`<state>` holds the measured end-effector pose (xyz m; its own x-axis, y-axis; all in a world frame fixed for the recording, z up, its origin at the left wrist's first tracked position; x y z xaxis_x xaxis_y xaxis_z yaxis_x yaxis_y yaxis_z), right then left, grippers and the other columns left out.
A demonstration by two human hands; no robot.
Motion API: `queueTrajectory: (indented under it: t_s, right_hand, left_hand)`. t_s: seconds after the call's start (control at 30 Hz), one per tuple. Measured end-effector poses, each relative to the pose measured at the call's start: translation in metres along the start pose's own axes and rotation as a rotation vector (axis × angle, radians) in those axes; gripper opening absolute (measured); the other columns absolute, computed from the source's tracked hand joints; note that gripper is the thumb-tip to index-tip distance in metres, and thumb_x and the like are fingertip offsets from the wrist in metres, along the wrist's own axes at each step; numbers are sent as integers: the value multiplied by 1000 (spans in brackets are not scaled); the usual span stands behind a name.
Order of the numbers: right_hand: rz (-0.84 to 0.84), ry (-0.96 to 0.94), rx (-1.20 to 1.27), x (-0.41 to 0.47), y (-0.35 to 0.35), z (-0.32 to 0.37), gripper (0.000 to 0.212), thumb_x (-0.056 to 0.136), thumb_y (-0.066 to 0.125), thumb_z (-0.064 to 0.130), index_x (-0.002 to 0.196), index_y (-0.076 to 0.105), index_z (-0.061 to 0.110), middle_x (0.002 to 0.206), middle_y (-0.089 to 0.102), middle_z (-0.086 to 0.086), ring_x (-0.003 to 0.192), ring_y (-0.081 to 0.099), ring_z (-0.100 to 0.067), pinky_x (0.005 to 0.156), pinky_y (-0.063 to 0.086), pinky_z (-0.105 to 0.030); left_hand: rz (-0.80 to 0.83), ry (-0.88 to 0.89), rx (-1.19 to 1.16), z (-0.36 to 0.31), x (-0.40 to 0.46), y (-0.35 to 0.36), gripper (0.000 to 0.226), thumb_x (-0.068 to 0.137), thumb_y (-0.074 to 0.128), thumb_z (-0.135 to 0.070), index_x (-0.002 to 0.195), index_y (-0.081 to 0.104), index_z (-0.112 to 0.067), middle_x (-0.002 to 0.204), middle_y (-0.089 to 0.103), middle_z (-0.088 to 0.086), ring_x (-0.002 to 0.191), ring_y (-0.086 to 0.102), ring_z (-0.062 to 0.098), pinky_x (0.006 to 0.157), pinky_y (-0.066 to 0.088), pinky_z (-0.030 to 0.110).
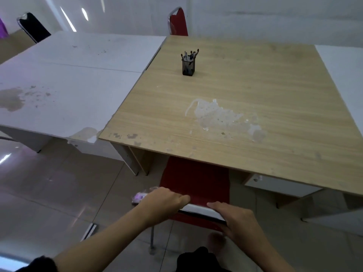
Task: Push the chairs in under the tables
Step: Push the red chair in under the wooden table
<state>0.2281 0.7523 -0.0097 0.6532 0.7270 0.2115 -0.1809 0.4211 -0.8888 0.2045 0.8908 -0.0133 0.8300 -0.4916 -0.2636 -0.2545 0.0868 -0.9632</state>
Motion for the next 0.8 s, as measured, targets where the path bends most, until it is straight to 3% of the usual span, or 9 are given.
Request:
queueTrajectory:
  t_s: [0.1, 0.2, 0.3, 0.4, 0.6, 0.7, 0.8]
  right_hand:
    - [-3, -7, -22, -3, 16, 9, 57, 57, 88, 19, 109, 64, 22, 91, 71, 8, 73, 68, -10, 51, 52, -23]
    - [-33, -24, -27, 8, 19, 10, 54, 63, 86, 17, 111, 62, 21, 94, 71, 5, 76, 68, -12, 55, 54, -27]
    - [-48, -52, -35, 18, 11, -1, 48, 67, 85, 24, 110, 63, 19, 95, 71, 3, 78, 69, -13, 56, 55, -28]
    - [-65, -64, -44, 26, 2, -11, 40, 73, 79, 27, 109, 64, 18, 94, 71, 1, 79, 69, -16, 57, 56, -32]
    - [-113, -21, 6, 21, 28, 2, 50, 60, 84, 15, 107, 67, 17, 95, 73, 0, 75, 69, -14, 61, 56, -28]
    - [-104, -53, 11, 10, 58, 12, 38, 70, 63, 16, 107, 64, 17, 91, 73, 2, 67, 67, -11, 54, 51, -21]
    - [-70, -42, 2, 13, 73, -4, 41, 72, 56, 15, 113, 56, 20, 90, 73, 2, 67, 67, -12, 53, 53, -23]
  left_hand:
    - [27, -15, -3, 11, -11, 13, 29, 67, 67, -4, 84, 47, -17, 56, 58, 0, 43, 56, 20, 38, 48, 29]
    - [23, -36, -7, 21, -6, 4, 18, 78, 59, -2, 93, 52, -11, 70, 64, 9, 59, 65, 30, 51, 52, 38]
    - [31, -77, 1, 23, 6, -5, 20, 87, 51, -3, 107, 51, -5, 89, 66, 17, 77, 65, 38, 61, 44, 42]
    - [67, -105, 48, 27, 20, -10, 18, 90, 46, -6, 108, 49, -6, 94, 66, 17, 81, 63, 39, 60, 37, 40]
    - [2, -41, -21, 49, 10, 31, 16, 89, 52, -14, 105, 52, -14, 88, 69, 5, 75, 67, 24, 68, 57, 42]
    - [-24, -19, 33, 52, -3, 65, 16, 89, 51, -14, 105, 54, -18, 91, 68, -1, 78, 65, 14, 72, 57, 33]
    - [-98, 16, 36, 42, 2, 68, 21, 77, 66, -8, 95, 59, -16, 82, 69, -3, 67, 65, 10, 60, 55, 23]
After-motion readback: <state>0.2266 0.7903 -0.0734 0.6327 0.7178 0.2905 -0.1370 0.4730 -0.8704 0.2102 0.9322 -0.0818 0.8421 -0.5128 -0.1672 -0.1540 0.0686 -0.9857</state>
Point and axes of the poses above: each hand's wrist, its own x-axis towards the middle knuckle, its own y-axis out of the palm, z = x × y, the point moved 9 cm from there along x, towards the middle knuckle
